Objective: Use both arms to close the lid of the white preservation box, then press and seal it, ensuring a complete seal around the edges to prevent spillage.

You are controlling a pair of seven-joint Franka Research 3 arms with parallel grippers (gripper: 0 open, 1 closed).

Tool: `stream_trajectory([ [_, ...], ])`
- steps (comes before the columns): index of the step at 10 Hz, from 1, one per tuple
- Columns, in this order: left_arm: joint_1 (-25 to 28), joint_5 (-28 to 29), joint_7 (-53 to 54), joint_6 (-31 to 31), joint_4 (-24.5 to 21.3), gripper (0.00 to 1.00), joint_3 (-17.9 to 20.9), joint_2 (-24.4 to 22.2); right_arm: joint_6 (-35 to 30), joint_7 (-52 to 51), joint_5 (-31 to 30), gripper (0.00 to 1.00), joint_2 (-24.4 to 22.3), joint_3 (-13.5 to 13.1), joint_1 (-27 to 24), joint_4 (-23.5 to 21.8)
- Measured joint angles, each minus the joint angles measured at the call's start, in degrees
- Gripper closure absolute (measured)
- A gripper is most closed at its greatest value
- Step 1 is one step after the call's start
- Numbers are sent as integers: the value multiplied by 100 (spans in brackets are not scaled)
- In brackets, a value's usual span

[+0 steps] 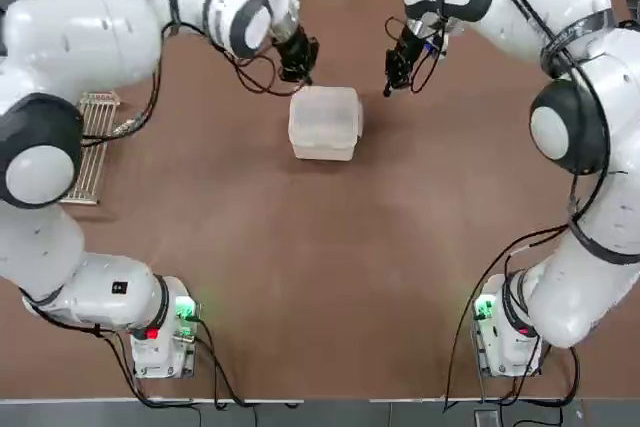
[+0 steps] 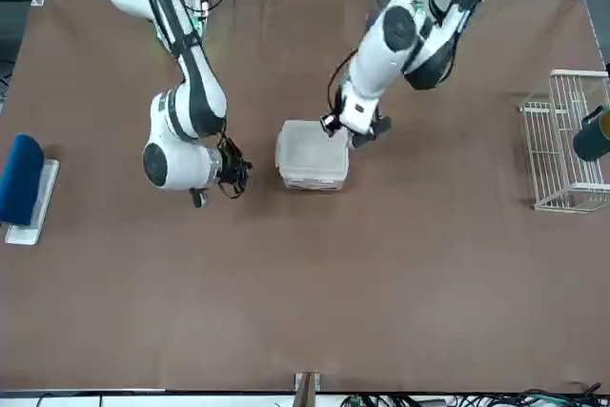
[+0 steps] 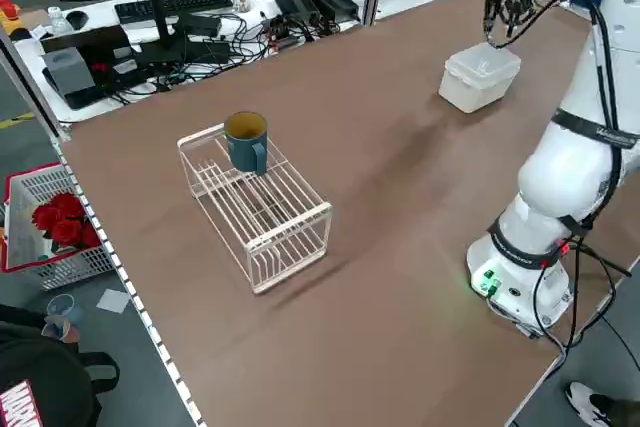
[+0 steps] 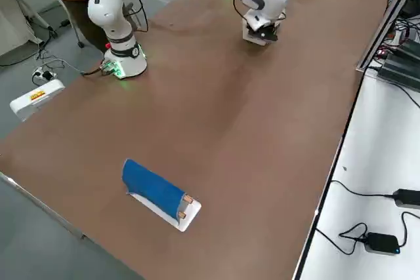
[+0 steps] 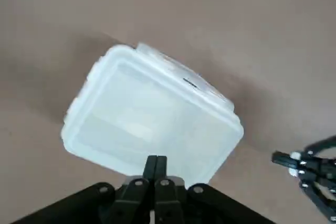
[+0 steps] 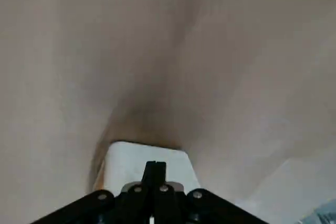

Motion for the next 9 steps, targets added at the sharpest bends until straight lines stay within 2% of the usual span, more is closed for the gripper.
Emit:
stream_trajectory([
  [2, -406, 1009, -1017, 1, 478, 99, 17, 607, 476, -82, 418, 99, -3, 353, -13, -305],
  [4, -720, 1800, -1795, 13, 875, 99, 26, 1238, 600, -88, 519, 99, -8, 483, 67, -453],
  [7, -965, 2330, -2286, 25, 1414, 99, 40, 1868, 715, -100, 698, 99, -19, 508, 188, -591],
  [9, -1124, 2571, -2482, 33, 1541, 99, 108, 2120, 743, -100, 738, 99, -29, 525, 244, -624],
])
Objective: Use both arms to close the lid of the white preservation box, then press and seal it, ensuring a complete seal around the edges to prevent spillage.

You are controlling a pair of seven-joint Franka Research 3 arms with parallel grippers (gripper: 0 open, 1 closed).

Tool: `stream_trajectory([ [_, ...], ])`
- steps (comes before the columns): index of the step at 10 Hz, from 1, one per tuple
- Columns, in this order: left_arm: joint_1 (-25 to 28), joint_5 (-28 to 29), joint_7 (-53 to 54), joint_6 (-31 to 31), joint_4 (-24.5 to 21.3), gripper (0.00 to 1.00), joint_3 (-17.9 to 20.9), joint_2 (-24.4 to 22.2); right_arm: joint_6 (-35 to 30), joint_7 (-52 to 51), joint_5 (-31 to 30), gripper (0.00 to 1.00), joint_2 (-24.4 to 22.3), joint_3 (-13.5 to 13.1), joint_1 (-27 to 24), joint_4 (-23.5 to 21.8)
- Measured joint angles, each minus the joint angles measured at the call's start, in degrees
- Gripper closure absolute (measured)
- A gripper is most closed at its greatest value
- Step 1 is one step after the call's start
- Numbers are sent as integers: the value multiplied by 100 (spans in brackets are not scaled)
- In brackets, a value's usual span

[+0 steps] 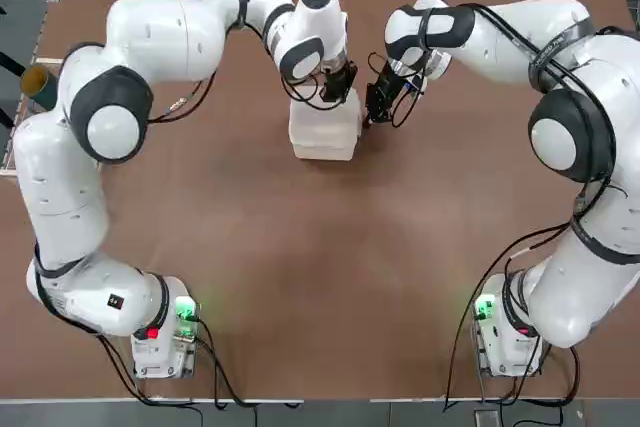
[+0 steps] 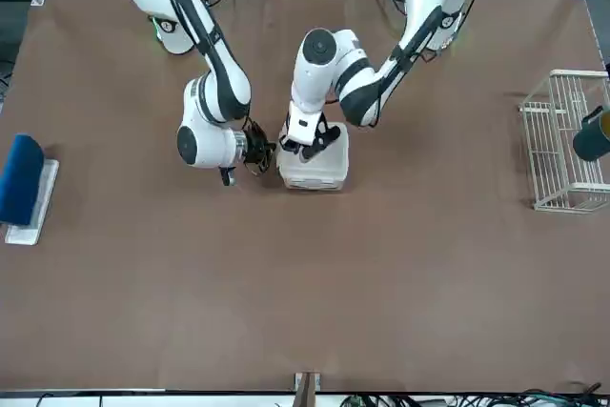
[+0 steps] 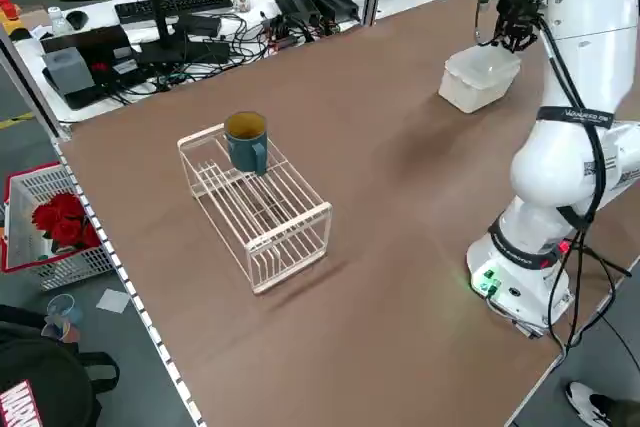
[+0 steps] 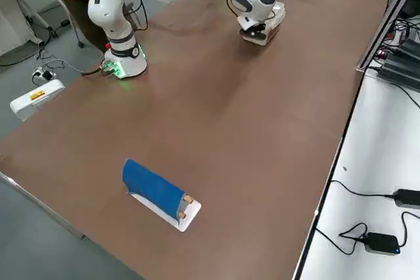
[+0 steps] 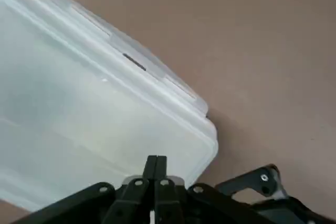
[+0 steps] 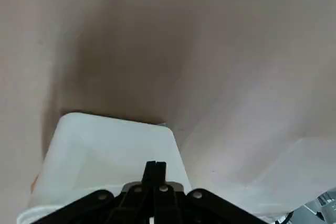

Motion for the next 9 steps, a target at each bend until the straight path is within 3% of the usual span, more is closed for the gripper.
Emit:
stream_trajectory([
  [5, -501, 116, -90, -11, 227, 99, 438, 76, 15, 0, 221, 99, -131, 3, 29, -2],
  [9, -540, 163, -90, -11, 232, 99, 473, 71, 135, -1, 240, 99, -175, 1, 73, -55],
])
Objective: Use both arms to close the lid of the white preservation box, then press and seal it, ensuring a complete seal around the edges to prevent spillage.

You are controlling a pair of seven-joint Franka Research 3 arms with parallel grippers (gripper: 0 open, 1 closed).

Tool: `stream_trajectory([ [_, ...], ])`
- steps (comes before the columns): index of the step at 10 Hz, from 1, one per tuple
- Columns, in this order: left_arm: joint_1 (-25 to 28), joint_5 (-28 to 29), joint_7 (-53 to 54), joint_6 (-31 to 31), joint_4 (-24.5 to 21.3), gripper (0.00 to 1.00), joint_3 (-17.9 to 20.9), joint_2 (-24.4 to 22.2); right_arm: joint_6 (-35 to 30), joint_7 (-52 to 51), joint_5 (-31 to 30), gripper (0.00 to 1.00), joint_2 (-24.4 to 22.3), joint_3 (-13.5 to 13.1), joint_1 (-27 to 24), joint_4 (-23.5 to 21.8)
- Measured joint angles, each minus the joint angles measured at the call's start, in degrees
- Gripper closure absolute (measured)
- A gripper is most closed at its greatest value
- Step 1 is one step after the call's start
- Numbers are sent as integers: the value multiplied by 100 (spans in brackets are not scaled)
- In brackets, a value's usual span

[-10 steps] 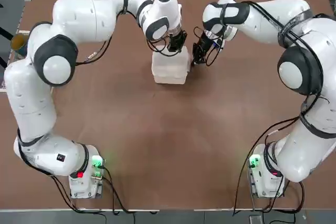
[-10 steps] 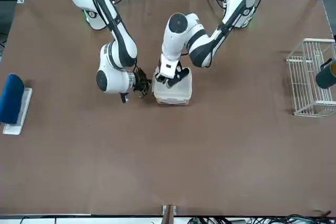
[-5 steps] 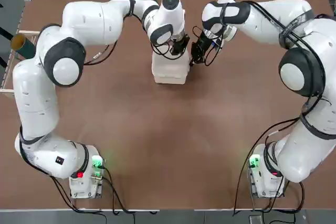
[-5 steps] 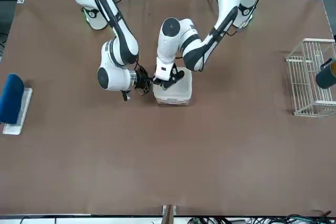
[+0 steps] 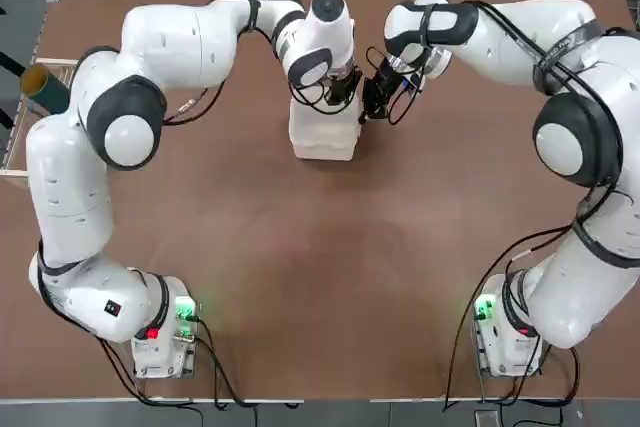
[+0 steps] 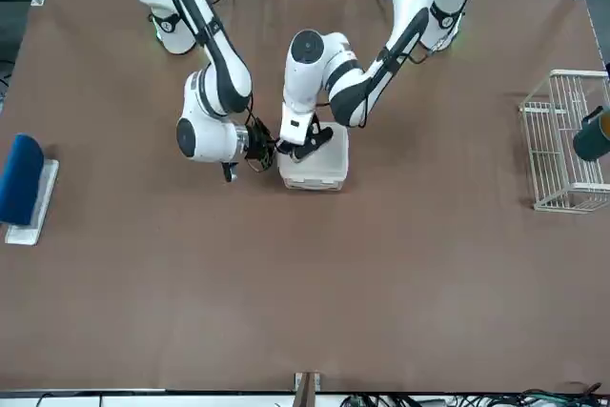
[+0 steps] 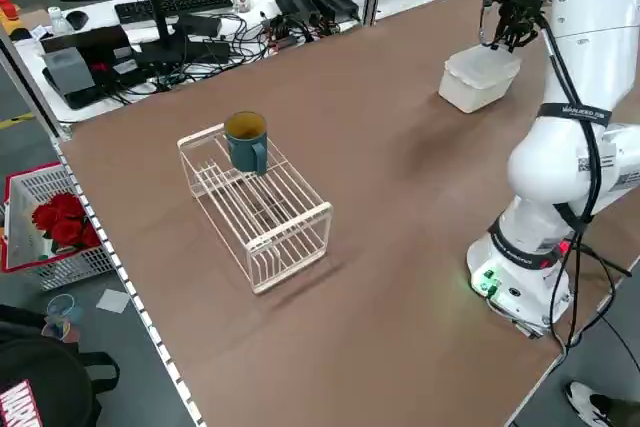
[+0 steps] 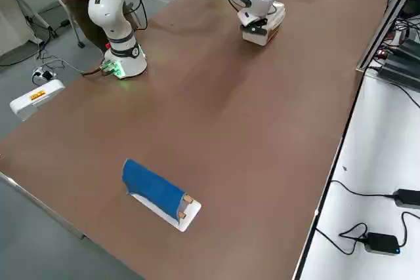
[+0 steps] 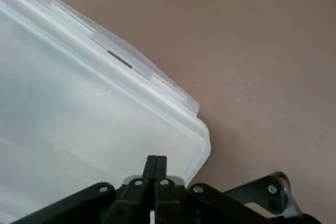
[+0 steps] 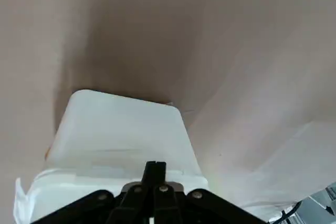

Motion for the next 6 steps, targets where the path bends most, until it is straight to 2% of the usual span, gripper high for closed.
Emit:
stream_trajectory([
  [6, -4, 45, 0, 3, 0, 99, -1, 6, 151, -117, 0, 99, -44, -9, 56, -72],
])
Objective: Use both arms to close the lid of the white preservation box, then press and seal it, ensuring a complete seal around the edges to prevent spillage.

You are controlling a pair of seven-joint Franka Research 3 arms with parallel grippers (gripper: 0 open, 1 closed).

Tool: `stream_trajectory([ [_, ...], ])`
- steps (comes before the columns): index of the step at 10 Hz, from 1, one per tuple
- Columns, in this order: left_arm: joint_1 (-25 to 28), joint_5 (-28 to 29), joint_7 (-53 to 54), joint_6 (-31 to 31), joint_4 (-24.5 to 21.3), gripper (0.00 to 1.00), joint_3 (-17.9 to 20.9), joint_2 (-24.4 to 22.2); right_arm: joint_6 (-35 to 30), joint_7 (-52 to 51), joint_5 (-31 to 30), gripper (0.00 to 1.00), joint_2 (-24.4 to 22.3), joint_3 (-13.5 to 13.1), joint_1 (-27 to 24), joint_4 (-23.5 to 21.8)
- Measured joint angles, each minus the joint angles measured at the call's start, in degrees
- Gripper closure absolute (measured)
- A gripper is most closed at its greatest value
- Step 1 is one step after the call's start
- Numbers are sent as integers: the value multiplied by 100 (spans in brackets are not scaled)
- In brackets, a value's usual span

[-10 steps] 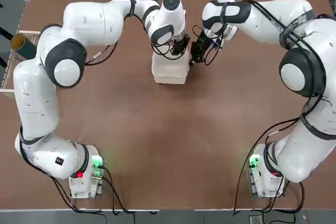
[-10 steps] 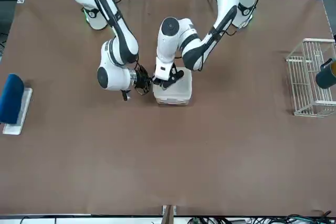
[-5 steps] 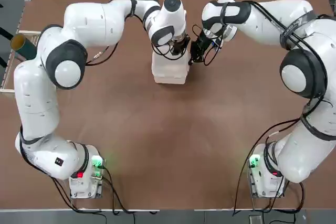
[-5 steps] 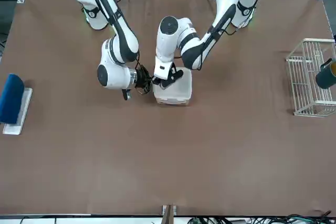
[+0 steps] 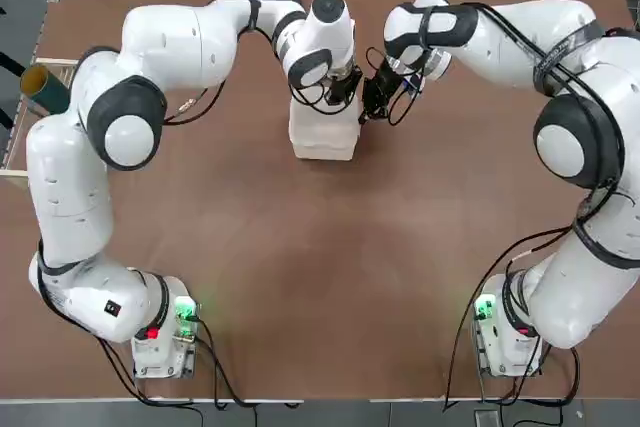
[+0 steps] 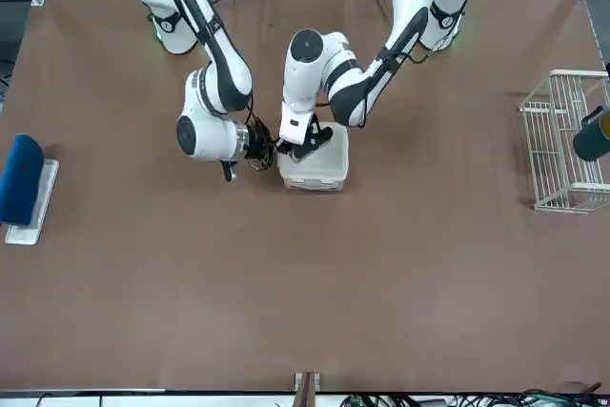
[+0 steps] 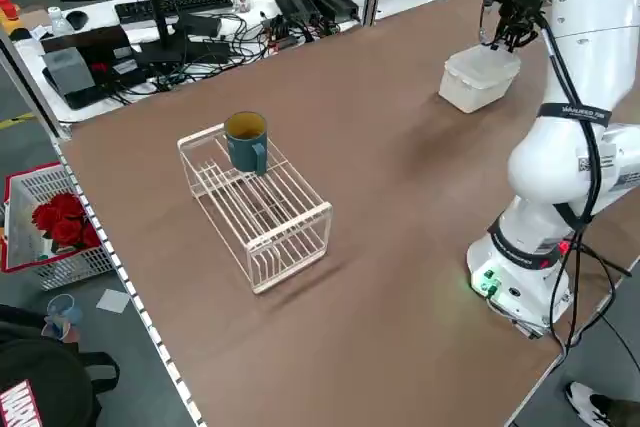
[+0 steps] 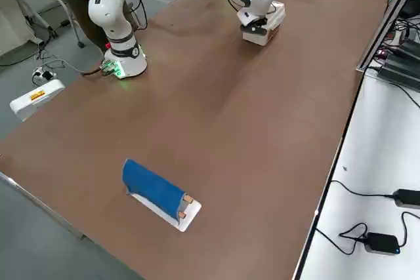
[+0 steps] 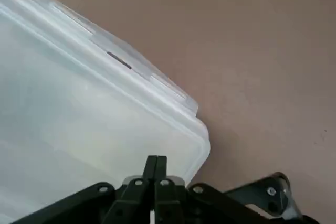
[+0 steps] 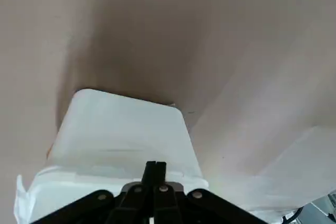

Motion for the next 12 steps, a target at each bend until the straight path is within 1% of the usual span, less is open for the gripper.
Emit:
stream_trajectory([
  [5, -4, 40, 0, 6, 0, 99, 1, 2, 147, -7, 0, 99, -52, -16, 61, -82],
  [12, 38, 40, -85, 71, 0, 99, -10, 17, 119, -109, 40, 99, -44, -44, 66, -87],
])
